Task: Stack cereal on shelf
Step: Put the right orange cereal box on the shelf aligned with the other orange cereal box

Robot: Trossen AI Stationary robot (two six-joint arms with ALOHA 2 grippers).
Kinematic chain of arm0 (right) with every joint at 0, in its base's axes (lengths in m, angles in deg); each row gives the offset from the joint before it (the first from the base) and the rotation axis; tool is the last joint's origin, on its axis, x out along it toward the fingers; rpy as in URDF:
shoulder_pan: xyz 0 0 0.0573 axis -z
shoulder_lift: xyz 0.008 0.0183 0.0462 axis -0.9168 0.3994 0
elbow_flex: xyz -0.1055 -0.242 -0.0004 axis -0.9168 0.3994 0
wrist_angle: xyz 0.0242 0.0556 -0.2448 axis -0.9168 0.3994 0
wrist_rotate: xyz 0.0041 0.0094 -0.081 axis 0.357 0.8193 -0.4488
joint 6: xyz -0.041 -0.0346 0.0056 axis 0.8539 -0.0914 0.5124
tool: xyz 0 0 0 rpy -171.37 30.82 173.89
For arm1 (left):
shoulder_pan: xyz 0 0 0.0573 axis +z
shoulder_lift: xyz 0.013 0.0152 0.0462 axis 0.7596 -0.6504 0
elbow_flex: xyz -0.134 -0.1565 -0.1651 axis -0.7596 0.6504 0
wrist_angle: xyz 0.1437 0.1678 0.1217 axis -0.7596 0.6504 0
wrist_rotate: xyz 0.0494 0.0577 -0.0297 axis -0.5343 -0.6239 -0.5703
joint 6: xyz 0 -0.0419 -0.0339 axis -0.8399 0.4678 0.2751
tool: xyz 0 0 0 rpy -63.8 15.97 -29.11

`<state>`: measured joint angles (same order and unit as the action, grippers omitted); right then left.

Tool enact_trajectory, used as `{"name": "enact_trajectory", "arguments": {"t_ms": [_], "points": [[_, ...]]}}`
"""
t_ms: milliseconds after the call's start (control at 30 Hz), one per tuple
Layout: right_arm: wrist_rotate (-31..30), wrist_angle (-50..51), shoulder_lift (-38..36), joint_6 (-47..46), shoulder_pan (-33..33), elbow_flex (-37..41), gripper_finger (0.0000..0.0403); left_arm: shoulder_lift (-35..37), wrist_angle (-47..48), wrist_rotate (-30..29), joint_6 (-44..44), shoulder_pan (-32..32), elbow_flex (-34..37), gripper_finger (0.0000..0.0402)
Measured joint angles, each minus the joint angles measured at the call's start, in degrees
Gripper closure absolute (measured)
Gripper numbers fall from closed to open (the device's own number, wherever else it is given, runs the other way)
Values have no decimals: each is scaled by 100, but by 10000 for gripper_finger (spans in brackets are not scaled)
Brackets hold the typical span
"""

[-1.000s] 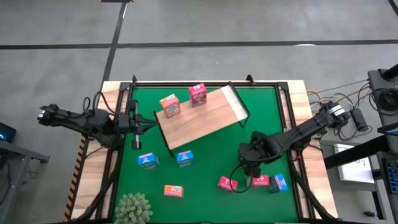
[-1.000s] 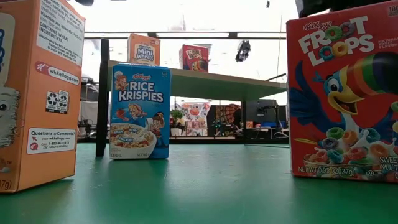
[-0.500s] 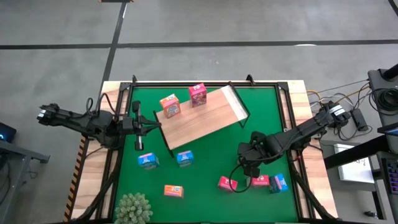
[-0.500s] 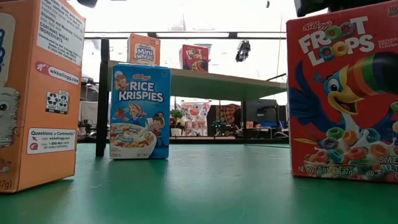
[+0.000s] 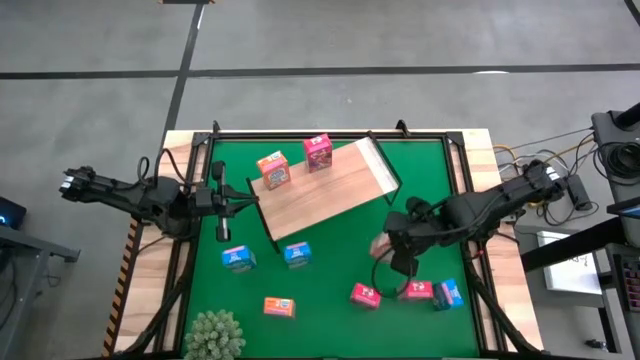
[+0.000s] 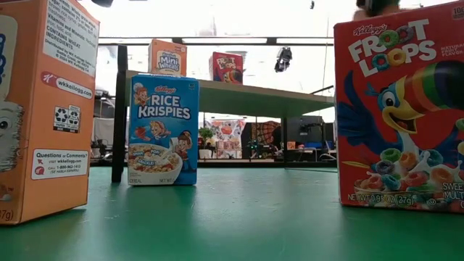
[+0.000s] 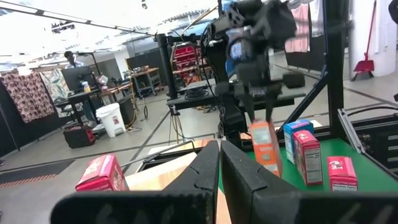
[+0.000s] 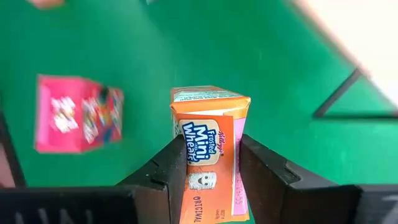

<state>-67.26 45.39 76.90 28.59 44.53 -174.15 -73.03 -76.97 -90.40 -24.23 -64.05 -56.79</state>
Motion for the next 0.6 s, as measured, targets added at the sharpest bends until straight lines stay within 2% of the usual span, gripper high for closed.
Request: {"name": "enact_trajectory", "arguments": {"t_ms": [267,600], "points": [[-733,-59,20,870,420,-1081,282,4,-44,0,-2,1,0,402],[-722,-571,496,2471,1086,-2049,282,4,-49,0,-2,-1,0,402]]}}
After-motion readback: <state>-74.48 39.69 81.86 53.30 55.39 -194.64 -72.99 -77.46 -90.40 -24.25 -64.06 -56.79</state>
